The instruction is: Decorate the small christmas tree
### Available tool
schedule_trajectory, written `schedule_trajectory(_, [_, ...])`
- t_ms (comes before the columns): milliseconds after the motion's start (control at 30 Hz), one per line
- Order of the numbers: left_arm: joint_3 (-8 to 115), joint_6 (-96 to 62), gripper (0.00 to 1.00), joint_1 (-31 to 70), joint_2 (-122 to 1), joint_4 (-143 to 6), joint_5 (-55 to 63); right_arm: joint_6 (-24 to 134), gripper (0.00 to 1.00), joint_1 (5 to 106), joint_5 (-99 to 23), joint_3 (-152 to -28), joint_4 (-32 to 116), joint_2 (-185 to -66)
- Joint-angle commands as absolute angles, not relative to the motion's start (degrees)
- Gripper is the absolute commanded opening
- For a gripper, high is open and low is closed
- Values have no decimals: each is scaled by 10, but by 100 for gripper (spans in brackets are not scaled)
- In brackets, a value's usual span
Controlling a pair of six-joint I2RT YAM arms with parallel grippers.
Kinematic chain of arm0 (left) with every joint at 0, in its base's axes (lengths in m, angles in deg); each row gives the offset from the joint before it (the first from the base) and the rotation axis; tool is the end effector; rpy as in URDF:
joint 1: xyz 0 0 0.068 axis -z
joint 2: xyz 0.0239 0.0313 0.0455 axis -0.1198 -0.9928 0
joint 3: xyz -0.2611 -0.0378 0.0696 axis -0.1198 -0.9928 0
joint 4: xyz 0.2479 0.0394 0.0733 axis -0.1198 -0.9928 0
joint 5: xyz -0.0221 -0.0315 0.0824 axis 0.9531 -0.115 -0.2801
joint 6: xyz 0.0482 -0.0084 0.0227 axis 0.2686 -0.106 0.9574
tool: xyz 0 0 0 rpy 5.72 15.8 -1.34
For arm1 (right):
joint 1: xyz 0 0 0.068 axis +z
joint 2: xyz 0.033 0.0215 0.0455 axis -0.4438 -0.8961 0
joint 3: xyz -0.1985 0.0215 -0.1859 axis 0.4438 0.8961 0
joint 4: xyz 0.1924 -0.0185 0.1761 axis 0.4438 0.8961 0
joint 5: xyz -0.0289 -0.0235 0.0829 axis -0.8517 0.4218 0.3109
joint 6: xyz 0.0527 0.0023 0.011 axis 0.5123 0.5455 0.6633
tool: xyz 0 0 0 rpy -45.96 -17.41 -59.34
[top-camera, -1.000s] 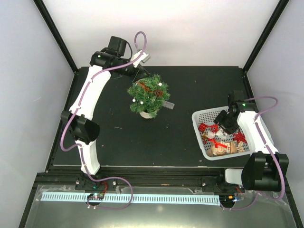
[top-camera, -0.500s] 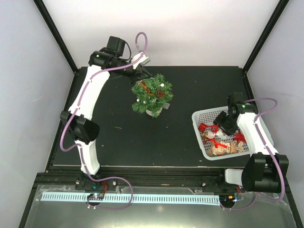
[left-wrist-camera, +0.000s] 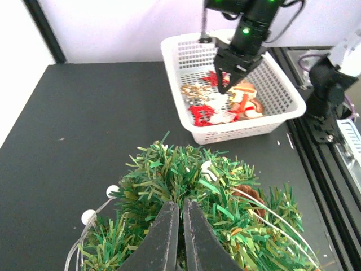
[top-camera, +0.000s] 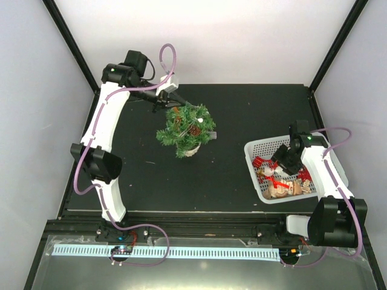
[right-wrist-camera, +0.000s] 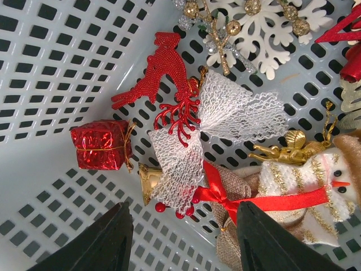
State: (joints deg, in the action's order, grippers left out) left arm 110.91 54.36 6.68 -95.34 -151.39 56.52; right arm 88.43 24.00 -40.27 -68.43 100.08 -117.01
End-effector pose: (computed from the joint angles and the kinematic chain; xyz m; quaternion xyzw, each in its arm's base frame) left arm 0.3511 -0.1165 0.4152 0.5975 0.5993 -0.3697 0.3837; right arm 0.2160 -0.0055 0.2395 0.3558 0.9262 0.0822 0.0933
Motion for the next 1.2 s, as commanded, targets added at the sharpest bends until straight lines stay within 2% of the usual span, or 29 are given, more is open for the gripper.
schedule_trajectory(0, [1091, 706, 2, 64, -921, -1596, 632, 876, 52, 236, -394, -677, 994, -1158])
schedule_trajectory(267, [983, 765, 2, 61, -883, -1595, 674, 875, 52, 237, -392, -660, 992, -1151])
schedule_trajectory(600, [959, 761, 2, 60, -881, -1595, 688, 874, 52, 237, -389, -652, 990, -1146])
schedule_trajectory(1167, [939, 759, 20, 59, -874, -1595, 666, 885, 53, 236, -403, -675, 997, -1150])
